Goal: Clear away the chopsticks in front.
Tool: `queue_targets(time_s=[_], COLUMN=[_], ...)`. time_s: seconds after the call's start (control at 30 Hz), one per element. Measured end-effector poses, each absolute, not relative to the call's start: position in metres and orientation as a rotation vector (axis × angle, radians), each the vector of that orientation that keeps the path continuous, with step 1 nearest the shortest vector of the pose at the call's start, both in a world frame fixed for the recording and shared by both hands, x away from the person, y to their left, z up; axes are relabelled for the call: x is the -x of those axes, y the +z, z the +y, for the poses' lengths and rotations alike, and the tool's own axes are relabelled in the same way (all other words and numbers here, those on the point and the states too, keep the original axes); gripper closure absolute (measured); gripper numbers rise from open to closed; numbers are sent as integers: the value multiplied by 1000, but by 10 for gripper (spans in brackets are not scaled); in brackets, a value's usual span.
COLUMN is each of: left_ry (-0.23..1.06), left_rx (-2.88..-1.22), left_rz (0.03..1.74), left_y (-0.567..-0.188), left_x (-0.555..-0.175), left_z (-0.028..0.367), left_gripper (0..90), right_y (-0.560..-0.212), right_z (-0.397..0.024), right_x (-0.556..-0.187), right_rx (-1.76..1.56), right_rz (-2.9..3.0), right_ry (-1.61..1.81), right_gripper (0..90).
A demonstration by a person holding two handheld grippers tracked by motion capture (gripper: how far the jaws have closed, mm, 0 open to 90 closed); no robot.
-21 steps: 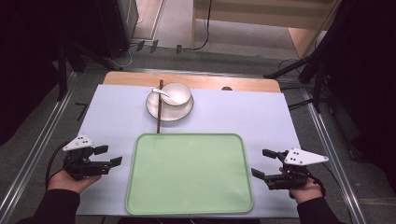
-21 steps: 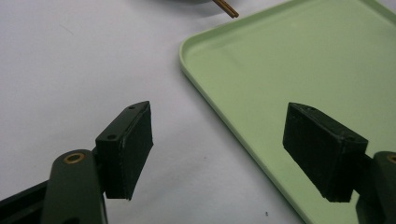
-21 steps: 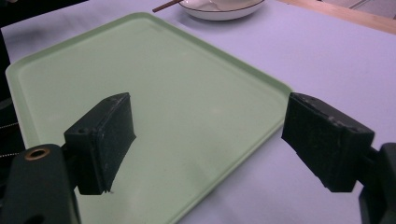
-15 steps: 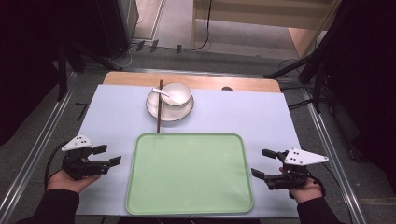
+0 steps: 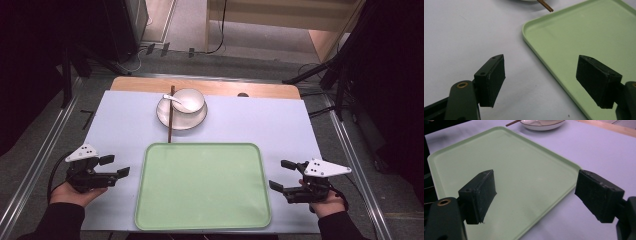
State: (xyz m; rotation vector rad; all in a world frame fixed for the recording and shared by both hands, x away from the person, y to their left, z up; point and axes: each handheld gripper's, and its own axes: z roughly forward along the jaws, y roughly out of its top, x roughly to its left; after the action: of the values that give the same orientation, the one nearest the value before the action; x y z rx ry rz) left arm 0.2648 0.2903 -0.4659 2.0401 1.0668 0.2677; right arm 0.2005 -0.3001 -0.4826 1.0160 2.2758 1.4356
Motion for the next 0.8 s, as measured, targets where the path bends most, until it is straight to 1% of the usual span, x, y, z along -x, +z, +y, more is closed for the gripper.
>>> queue_targets(time_s=[0.1, 0.13, 0.33, 0.43, 0.67, 0.73, 0.8], left_ry=[266, 242, 233, 234, 222, 238, 243], left_rx=[-2040, -2038, -2018, -2010, -1993, -1994, -2000], left_rz=[1085, 1083, 1071, 1079, 1097, 1091, 1082], left_y=[-467, -468, -467, -467, -466, -466, -466], left_x=[-266, -266, -265, -265, -265, -265, -265], left_z=[290, 290, 290, 292, 293, 293, 293], left_gripper=[235, 243, 293, 341, 362, 351, 359], right_y=[-482, -482, -482, -482, -482, -482, -482], right_z=[-300, -300, -300, -300, -301, -300, -300], right_x=[-200, -200, -200, -200, -200, -200, -200], right_rx=[-1013, -1011, -1010, -1011, -1008, -1010, -1011], right_rz=[2270, 2268, 2270, 2271, 2272, 2273, 2277], right_ry=[1435, 1432, 1434, 1434, 1434, 1433, 1431], right_gripper=[171, 171, 171, 171, 171, 171, 171])
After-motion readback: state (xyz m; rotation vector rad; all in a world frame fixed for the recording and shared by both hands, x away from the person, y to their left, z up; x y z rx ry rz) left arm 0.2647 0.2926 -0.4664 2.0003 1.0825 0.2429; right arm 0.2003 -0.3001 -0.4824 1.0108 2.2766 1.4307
